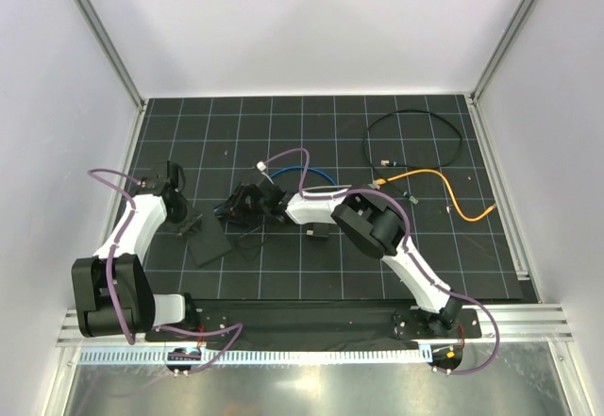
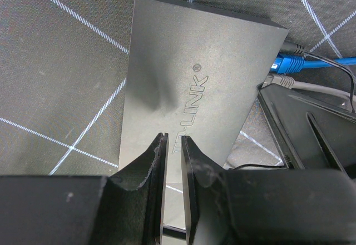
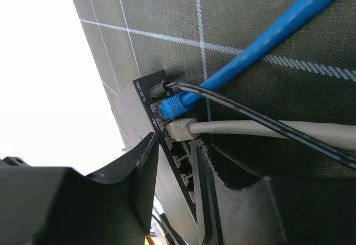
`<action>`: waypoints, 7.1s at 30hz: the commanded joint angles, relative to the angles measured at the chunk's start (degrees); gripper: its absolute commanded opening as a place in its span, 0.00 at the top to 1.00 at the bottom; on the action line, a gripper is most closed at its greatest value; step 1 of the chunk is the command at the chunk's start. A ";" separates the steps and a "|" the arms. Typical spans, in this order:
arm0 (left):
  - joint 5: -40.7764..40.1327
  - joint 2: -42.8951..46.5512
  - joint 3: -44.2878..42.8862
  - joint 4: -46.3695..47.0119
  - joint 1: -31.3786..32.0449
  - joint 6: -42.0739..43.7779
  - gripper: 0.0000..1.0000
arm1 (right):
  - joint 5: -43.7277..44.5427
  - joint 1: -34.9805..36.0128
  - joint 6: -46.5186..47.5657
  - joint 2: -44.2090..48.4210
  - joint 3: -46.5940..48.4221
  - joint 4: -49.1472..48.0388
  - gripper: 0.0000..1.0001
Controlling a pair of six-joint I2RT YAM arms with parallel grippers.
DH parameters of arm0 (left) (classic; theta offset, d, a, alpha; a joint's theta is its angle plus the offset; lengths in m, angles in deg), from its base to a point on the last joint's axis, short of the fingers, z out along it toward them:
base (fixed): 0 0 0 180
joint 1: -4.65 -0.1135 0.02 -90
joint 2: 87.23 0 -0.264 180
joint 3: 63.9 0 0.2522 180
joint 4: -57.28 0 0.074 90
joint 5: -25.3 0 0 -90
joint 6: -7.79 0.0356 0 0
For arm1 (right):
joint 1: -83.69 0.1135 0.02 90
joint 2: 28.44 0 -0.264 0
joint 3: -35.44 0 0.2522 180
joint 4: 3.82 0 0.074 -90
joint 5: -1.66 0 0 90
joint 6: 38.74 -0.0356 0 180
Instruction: Pull the plug from the switch port
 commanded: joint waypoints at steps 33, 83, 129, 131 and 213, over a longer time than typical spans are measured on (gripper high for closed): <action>-0.02 0.45 -0.72 0.57 0.60 0.37 0.81 | 5.02 -0.38 1.75 -4.00 3.20 8.72 0.81; 10.51 6.64 3.67 10.14 -3.44 -4.64 1.00 | 1.06 0.59 6.32 1.18 -4.09 -4.55 0.99; -0.64 -1.31 9.38 7.69 -3.62 -7.98 1.00 | -6.75 -2.23 6.24 2.16 -5.51 -7.81 0.68; -0.20 -1.13 9.38 7.60 -3.62 -7.98 1.00 | -6.84 -1.96 4.75 1.27 -4.62 -7.45 0.68; 14.04 18.99 -1.25 4.35 -3.44 3.18 0.92 | -37.77 -3.63 -10.98 19.45 -9.37 -36.62 0.99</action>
